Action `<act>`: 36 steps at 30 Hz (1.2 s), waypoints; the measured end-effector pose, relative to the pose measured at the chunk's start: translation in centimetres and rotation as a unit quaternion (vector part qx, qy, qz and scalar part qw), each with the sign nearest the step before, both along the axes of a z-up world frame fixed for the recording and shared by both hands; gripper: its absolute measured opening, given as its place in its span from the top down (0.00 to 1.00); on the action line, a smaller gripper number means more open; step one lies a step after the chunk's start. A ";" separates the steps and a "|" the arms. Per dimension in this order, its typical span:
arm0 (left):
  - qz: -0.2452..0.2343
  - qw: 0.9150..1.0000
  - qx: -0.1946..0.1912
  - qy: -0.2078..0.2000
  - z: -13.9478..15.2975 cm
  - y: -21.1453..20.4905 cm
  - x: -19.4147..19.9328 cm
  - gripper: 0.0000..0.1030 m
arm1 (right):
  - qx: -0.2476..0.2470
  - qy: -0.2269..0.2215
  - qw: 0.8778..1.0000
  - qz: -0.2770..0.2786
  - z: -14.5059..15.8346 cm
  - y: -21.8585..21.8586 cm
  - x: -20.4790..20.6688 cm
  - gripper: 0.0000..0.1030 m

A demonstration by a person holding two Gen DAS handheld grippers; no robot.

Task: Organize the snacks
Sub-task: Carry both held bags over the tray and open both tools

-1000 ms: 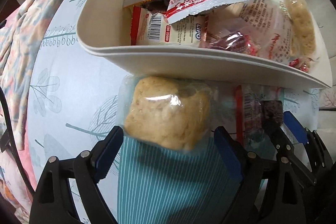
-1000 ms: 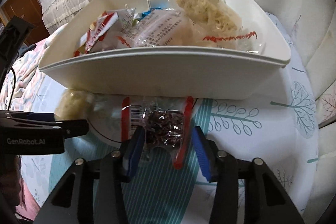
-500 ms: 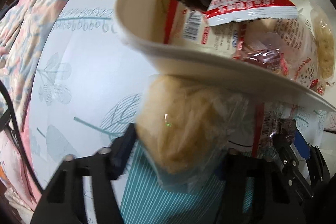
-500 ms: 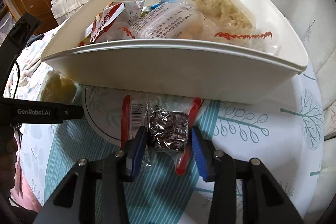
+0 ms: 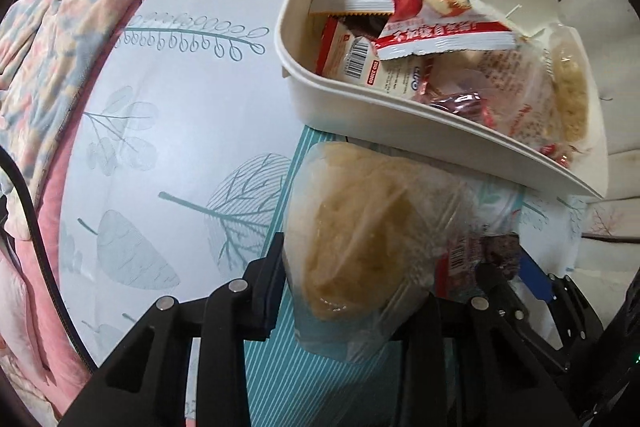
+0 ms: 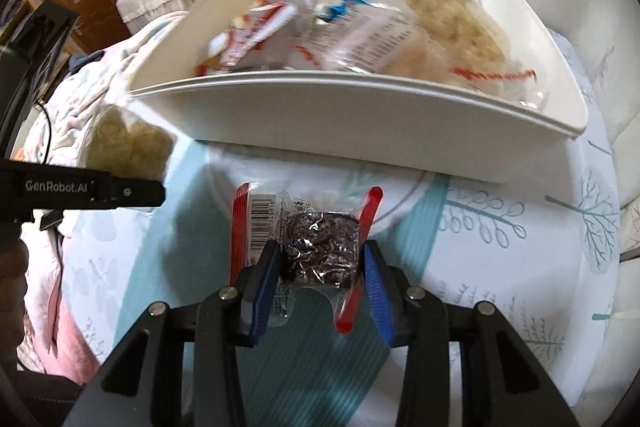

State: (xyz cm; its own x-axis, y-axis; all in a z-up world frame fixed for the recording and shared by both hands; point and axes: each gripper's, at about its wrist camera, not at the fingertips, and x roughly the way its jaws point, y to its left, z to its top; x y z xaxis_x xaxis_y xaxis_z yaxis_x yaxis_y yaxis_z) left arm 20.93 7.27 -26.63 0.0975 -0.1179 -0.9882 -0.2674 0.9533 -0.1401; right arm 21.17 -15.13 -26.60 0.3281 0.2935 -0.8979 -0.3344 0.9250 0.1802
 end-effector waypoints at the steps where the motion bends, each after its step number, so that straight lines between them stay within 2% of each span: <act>1: -0.001 1.000 -0.002 0.000 0.4 0.5 -0.1 0.68 | 0.003 -0.002 1.000 0.005 0.3 0.2 -0.2 0.59; 6: -0.005 1.000 -0.012 -0.003 2.8 2.1 -0.8 0.68 | 0.020 -0.024 0.999 0.039 2.6 2.4 -1.0 0.59; 12: -0.007 1.000 -0.016 -0.008 6.8 1.4 -1.1 0.68 | 0.040 -0.073 0.994 0.069 6.1 4.6 -0.8 0.59; 18: -0.024 0.999 -0.011 -0.042 10.4 1.8 0.8 0.68 | 0.049 -0.114 0.990 0.066 9.2 5.6 1.1 0.59; 23: -0.037 0.995 -0.009 -0.090 12.8 1.5 3.7 0.68 | 0.048 -0.128 0.989 0.051 10.2 5.2 2.3 0.59; 28: -0.047 0.992 -0.013 -0.118 13.6 0.7 6.1 0.68 | 0.046 -0.153 0.987 0.020 11.2 4.0 4.0 0.59; 36: -0.066 0.988 -0.031 -0.137 12.6 -1.2 8.2 0.68 | 0.027 -0.180 0.983 -0.030 11.0 2.1 6.8 0.59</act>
State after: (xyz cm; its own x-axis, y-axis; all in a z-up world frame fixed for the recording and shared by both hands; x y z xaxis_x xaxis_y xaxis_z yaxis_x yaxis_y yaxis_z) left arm 29.12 6.06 -14.07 0.3396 -0.2067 -0.9176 -0.0847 0.9649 -0.2487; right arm 27.98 -13.01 -15.65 0.6405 0.3071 -0.7039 -0.3302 0.9376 0.1086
